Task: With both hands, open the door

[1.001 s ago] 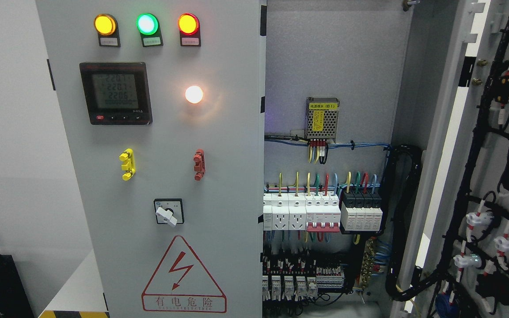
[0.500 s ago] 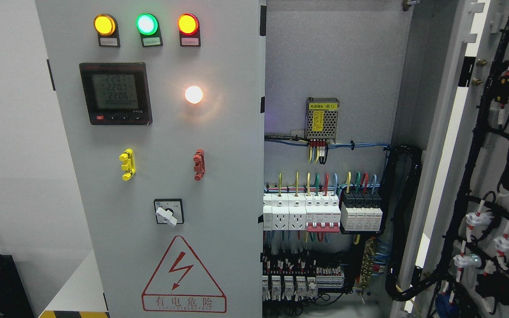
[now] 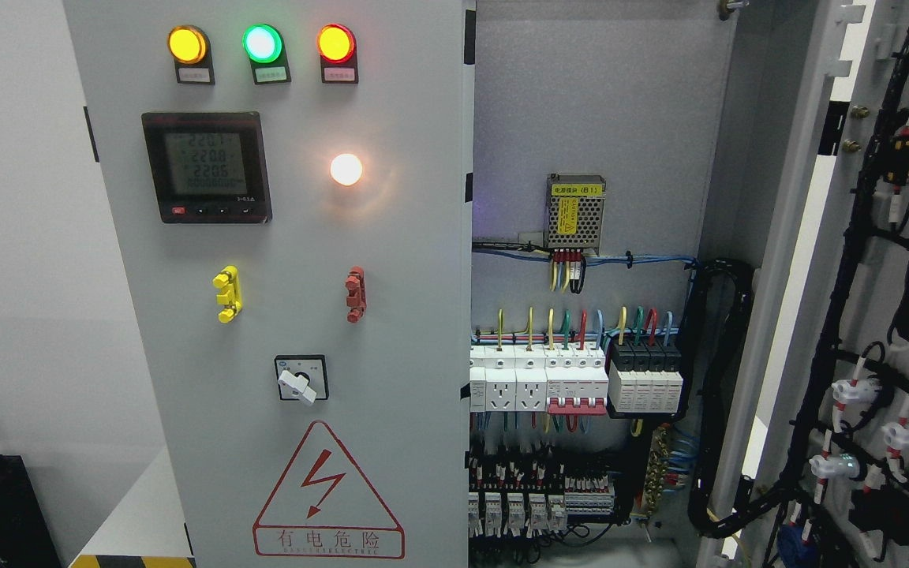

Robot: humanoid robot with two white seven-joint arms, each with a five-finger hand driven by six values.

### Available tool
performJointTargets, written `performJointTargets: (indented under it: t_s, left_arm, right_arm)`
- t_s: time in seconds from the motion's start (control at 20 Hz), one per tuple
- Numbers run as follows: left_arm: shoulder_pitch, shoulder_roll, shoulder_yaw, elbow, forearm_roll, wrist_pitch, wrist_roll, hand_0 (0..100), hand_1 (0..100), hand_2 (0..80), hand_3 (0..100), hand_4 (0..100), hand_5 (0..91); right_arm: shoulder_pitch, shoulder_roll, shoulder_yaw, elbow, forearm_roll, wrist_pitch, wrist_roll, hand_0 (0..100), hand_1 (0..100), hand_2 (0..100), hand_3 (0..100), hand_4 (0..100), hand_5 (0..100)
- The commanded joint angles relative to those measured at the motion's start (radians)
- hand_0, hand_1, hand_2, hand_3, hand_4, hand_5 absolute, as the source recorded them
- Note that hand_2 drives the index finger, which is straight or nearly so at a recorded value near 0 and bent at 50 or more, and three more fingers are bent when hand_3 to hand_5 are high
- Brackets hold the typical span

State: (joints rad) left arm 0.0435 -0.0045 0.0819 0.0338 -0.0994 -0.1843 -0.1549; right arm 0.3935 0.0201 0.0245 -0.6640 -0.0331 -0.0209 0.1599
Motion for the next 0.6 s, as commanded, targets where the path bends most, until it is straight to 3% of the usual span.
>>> performJointTargets:
  t_s: [0.0, 0.2, 0.35, 0.45, 0.55]
  left_arm:
    - [-0.004, -0.035, 0.141, 0.044, -0.003, -0.006, 0.001, 12, 39, 0.0, 0, 0, 0.0]
    - [-0.004, -0.037, 0.139, 0.046, 0.009, -0.007, -0.002, 12, 39, 0.0, 0, 0, 0.0]
    - [-0.004, -0.038, 0.134, 0.046, 0.007, -0.011, -0.002, 12, 39, 0.0, 0, 0, 0.0]
    - [-0.004, -0.038, 0.127, 0.044, 0.006, -0.011, -0.002, 12, 39, 0.0, 0, 0, 0.0]
    - [-0.004, -0.038, 0.124, 0.044, 0.003, -0.011, -0.002, 12, 39, 0.0, 0, 0, 0.0]
  right_arm:
    - [0.191, -0.04, -0.035, -0.664, -0.004, -0.033, 0.01, 12, 39, 0, 0, 0, 0]
    - [0.286, -0.04, 0.006, -0.819, -0.004, -0.189, 0.01, 12, 39, 0, 0, 0, 0]
    - [0.309, -0.043, 0.029, -0.876, -0.004, -0.324, 0.009, 12, 39, 0, 0, 0, 0]
    - [0.318, -0.074, 0.057, -0.894, -0.004, -0.45, 0.01, 12, 39, 0, 0, 0, 0]
    - [0.332, -0.086, 0.086, -0.92, -0.004, -0.517, 0.009, 12, 39, 0, 0, 0, 0]
